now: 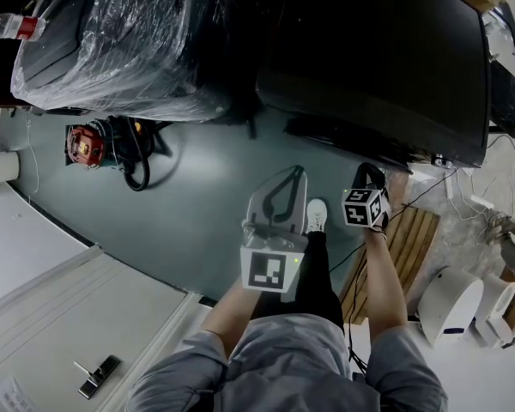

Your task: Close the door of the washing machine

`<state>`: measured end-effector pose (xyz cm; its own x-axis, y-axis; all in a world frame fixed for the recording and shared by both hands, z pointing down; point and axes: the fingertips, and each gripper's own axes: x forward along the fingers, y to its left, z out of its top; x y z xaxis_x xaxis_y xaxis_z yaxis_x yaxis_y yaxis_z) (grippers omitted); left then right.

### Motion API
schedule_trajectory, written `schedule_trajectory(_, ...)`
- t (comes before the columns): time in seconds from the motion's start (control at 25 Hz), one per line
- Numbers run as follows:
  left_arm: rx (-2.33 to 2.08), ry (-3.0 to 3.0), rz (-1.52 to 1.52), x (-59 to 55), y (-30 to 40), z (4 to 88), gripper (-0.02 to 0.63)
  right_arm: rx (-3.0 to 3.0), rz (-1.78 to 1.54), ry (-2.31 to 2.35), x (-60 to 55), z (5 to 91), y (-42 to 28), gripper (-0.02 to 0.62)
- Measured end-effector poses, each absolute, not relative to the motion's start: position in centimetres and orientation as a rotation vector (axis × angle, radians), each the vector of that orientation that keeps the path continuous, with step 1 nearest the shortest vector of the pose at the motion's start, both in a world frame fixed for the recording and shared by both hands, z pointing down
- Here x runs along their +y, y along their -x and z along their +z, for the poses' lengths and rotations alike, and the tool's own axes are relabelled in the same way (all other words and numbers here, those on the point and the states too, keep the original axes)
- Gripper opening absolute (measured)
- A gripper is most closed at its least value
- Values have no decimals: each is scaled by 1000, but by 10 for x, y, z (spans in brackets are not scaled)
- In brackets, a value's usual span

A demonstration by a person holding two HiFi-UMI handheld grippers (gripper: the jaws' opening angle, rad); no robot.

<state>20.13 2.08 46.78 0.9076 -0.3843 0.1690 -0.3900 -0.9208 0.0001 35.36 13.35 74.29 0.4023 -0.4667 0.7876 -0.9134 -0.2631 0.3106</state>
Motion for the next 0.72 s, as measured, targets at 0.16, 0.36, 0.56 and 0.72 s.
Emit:
schedule_trajectory(0.16, -622, -3020, 251, 22, -202, 464, -2, -1233, 712, -1947, 134, 725, -346, 0)
schedule_trajectory(0.36, -625, -3054, 233, 20, -199, 445, -2, -1344, 645, -2086, 126, 674, -328, 0)
schedule_trajectory(0.56, -661, -3063, 164, 15, -191, 415, -2, -1446, 544, -2212, 114, 606, -310, 0)
schedule_trajectory(0.72, -715, -3015, 100, 10, -179, 393, -2, -1498, 467, -2276, 105, 554, -299, 0)
